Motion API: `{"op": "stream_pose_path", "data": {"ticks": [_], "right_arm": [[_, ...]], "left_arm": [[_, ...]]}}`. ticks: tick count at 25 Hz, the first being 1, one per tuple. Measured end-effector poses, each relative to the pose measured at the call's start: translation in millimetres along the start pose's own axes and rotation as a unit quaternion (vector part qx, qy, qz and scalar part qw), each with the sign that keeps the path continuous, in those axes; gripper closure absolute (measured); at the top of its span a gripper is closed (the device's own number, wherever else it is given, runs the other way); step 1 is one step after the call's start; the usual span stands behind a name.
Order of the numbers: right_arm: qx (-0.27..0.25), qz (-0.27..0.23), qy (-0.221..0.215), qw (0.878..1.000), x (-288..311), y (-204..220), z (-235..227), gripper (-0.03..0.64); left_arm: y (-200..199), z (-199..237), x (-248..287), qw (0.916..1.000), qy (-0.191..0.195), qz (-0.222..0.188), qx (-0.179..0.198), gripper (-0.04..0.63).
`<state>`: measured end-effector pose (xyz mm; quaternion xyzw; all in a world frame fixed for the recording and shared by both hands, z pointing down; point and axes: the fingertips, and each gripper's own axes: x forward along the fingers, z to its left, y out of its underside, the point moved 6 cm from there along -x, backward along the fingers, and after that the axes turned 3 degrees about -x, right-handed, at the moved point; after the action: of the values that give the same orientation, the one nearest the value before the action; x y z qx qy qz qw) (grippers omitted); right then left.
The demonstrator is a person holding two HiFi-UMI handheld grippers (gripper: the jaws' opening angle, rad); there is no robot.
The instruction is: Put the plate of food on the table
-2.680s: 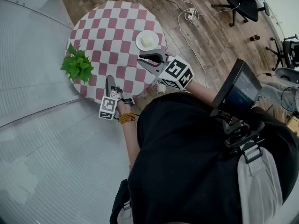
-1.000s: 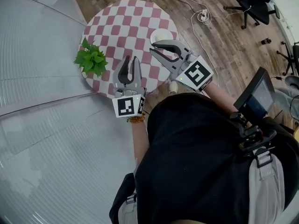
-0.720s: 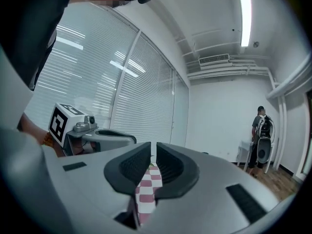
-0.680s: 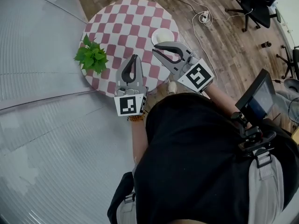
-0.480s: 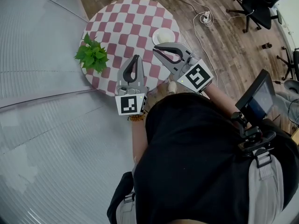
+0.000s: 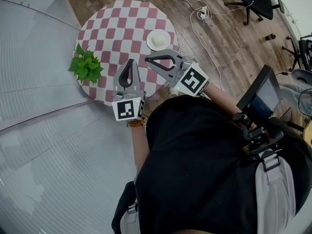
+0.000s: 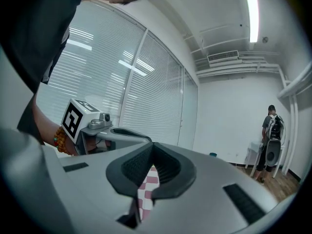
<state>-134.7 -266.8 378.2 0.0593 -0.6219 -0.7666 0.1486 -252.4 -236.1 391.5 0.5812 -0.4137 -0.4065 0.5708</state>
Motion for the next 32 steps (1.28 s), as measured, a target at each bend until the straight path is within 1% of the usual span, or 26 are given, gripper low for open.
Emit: {"op": "stream_pose_path", "data": {"ticks": [3, 7, 11, 14, 20, 26, 32], "right_arm": [[0.019, 0.0, -0.003, 1.0, -4, 10, -3, 0.607], [0.059, 0.021, 0.012, 0.998, -12, 29, -10, 0.607], [0.064, 0.028, 0.023, 0.997, -22, 45, -14, 0.607], [0.067, 0.041, 0.03, 0.996, -28, 55, -15, 0.607], [0.073, 0.058, 0.023, 0.995, -30, 72, -10, 0.607], [0.073, 0.065, 0.011, 0.995, -18, 84, -4, 0.607], [0.079, 0.077, 0.004, 0.994, -17, 90, 1, 0.607]], "left_arm": [[4, -5, 9, 0.9999, 0.012, 0.006, -0.002, 0.574], [17, -10, 15, 0.9994, 0.028, 0.017, -0.01, 0.574], [37, -19, 19, 0.9978, 0.057, 0.035, -0.002, 0.574], [53, -24, 17, 0.9963, 0.068, 0.051, -0.011, 0.574], [84, -24, 6, 0.994, 0.069, 0.081, -0.027, 0.574], [104, -15, -6, 0.9929, 0.058, 0.097, -0.037, 0.574], [116, -15, -10, 0.991, 0.062, 0.11, -0.045, 0.574]]}}
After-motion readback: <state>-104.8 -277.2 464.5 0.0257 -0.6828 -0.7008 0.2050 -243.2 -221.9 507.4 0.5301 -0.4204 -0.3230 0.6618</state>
